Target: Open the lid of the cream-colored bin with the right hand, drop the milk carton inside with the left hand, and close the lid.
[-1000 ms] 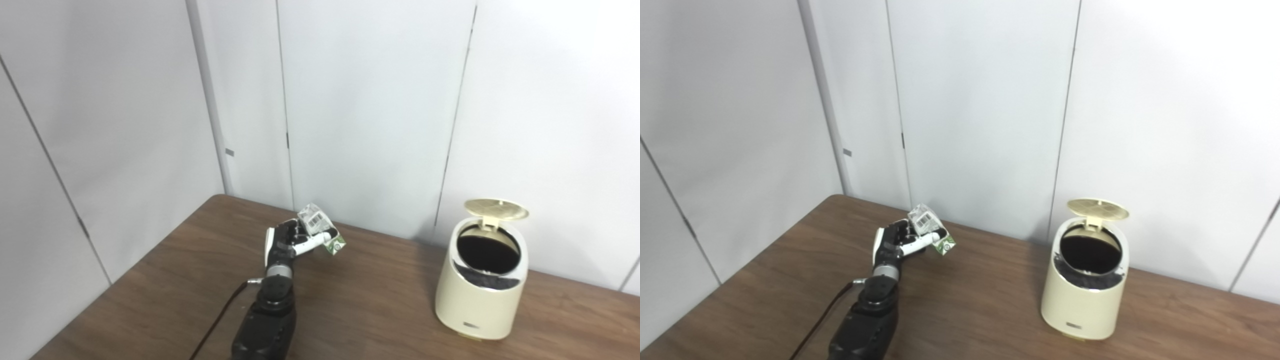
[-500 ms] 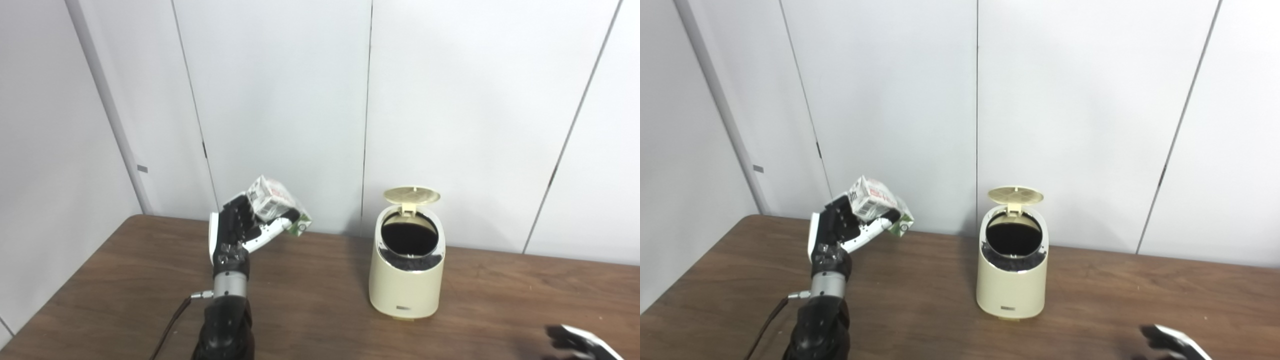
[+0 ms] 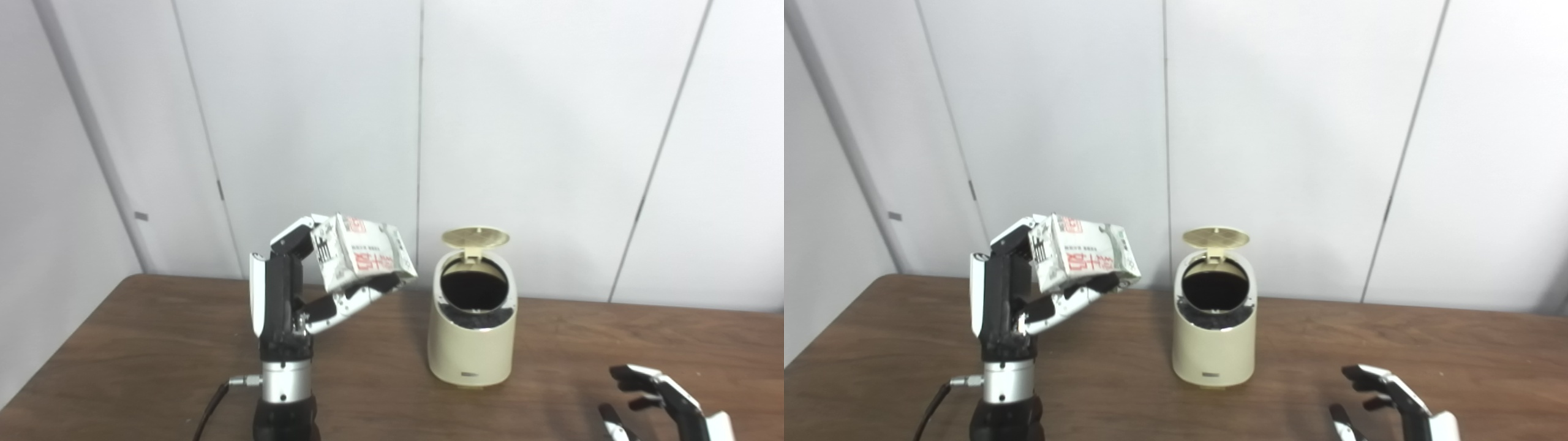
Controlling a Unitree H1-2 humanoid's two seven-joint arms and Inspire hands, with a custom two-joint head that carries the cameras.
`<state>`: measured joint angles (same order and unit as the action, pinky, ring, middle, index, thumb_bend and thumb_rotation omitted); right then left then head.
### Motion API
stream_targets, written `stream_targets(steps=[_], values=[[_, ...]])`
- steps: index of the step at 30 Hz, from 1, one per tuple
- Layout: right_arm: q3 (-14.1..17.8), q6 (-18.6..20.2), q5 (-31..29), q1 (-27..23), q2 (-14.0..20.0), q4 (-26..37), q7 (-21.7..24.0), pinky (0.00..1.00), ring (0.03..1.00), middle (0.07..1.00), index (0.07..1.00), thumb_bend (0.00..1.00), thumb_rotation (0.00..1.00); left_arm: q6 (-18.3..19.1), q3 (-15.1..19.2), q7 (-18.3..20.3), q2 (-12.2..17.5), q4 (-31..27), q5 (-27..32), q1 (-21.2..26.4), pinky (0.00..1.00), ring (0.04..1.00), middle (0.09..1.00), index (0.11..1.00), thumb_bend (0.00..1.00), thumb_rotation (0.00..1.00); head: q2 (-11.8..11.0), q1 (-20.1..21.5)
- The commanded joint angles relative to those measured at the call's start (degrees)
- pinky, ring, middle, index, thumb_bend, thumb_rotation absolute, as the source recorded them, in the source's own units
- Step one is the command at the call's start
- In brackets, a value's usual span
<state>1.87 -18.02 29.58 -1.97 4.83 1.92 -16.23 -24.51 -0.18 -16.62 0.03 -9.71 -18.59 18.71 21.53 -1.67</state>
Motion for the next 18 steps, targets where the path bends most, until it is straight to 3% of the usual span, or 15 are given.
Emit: stream_targets(steps=[1, 3, 5, 8, 13, 15, 18], values=[[-1.3, 0.0, -0.2, 0.7, -1.7, -2.7, -0.6, 0.52, 0.648, 0.667, 0.638, 0.22, 0.18, -2.4, -2.0, -2.4, 0.7, -0.4, -2.0, 2.5, 0.54, 0.486, 0.474, 0.484, 0.50, 0.00, -0.1, 0.3], [-1.5, 0.7, -0.9, 0.9, -1.8, -2.4, -0.2, 0.53, 0.656, 0.676, 0.647, 0.24, 0.20, -2.4, -3.8, -4.1, 1.4, 0.3, -3.1, 2.6, 0.54, 0.495, 0.480, 0.468, 0.50, 0.00, -0.1, 0.6], [-1.7, 1.5, -1.2, 1.2, -2.3, -1.9, -0.3, 0.45, 0.595, 0.675, 0.653, 0.26, 0.21, -2.4, -6.1, -6.2, 2.5, 1.5, -3.9, 2.9, 0.56, 0.493, 0.481, 0.466, 0.50, 0.00, -0.1, 1.1], [-2.2, 1.6, -1.0, 1.4, -2.5, -1.7, -0.8, 0.37, 0.537, 0.668, 0.658, 0.26, 0.15, -2.4, -9.0, -8.7, 3.7, 3.2, -4.0, 3.2, 0.57, 0.483, 0.483, 0.469, 0.50, 0.00, -0.1, 1.8], [-2.9, 1.3, -0.5, 1.6, -2.6, -1.9, -1.5, 0.33, 0.494, 0.646, 0.660, 0.26, 0.12, -2.4, -13.3, -12.6, 4.7, 6.0, -4.5, 4.2, 0.56, 0.490, 0.487, 0.461, 0.50, 0.00, 0.1, 2.9], [-3.0, 1.2, -0.4, 1.6, -2.7, -1.9, -1.8, 0.27, 0.397, 0.612, 0.659, 0.27, 0.11, -2.4, -14.9, -14.0, 5.2, 7.1, -5.0, 4.8, 0.57, 0.492, 0.488, 0.458, 0.50, 0.00, 0.2, 3.2], [-3.3, 1.1, -0.4, 1.8, -2.7, -1.8, -2.0, 0.40, 0.544, 0.650, 0.652, 0.27, 0.12, -2.4, -16.5, -15.1, 5.5, 10.2, -5.0, 6.6, 0.57, 0.501, 0.478, 0.460, 0.50, 0.00, 0.4, 3.4]])
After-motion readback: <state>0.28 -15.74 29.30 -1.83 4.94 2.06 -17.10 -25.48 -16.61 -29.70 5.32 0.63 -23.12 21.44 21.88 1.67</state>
